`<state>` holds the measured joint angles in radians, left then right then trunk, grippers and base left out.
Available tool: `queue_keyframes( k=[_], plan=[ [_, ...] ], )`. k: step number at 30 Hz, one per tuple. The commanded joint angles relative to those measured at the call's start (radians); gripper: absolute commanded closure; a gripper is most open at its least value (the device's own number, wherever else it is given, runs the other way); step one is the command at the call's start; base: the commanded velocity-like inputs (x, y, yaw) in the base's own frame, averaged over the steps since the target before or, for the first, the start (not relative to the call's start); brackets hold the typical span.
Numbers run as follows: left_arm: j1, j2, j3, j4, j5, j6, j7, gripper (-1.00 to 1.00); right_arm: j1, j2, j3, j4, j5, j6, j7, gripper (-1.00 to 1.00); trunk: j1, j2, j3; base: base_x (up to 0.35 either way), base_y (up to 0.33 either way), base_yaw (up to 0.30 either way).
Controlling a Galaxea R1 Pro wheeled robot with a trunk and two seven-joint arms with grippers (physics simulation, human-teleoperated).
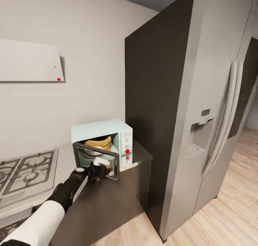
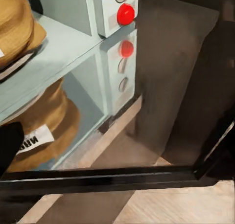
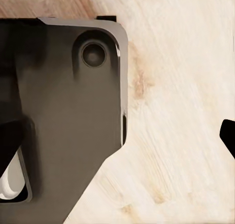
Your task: In the kitchen, take the popcorn bag from the countertop, put it into the microwave, and heat it until the popcorn is cooked so the cooked popcorn ends up inside the bag.
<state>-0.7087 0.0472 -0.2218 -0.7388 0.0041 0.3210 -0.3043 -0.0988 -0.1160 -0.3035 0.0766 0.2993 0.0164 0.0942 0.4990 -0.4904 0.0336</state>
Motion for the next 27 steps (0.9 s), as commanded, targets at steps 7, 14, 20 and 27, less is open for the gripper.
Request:
queue_keyframes(
  k=[7, 14, 20, 27],
  plan=[
    [0.0, 0.0, 0.03, -0.002, 0.004, 0.006, -0.002, -1.0, -0.001, -0.001, -0.008, 0.002, 0.008, 0.0, 0.001, -1.0, 0.001, 0.0, 0.0, 0.322, 0.0, -0.057],
    [0.0, 0.0, 0.03, -0.002, 0.004, 0.004, -0.001, -1.0, -0.001, -0.001, -0.007, 0.002, 0.009, -0.007, 0.002, -1.0, 0.001, 0.0, 0.0, 0.259, 0.0, -0.001],
    [0.0, 0.0, 0.03, -0.004, 0.004, 0.004, -0.001, -1.0, -0.001, -0.001, -0.008, 0.002, 0.009, -0.006, 0.002, -1.0, 0.001, 0.0, 0.0, 0.172, 0.0, 0.0],
    [0.0, 0.0, 0.029, -0.004, 0.004, 0.003, -0.001, -1.0, -0.001, -0.001, -0.008, 0.002, 0.009, -0.006, 0.001, -1.0, 0.001, 0.0, 0.0, 0.125, 0.0, 0.041]
  ],
)
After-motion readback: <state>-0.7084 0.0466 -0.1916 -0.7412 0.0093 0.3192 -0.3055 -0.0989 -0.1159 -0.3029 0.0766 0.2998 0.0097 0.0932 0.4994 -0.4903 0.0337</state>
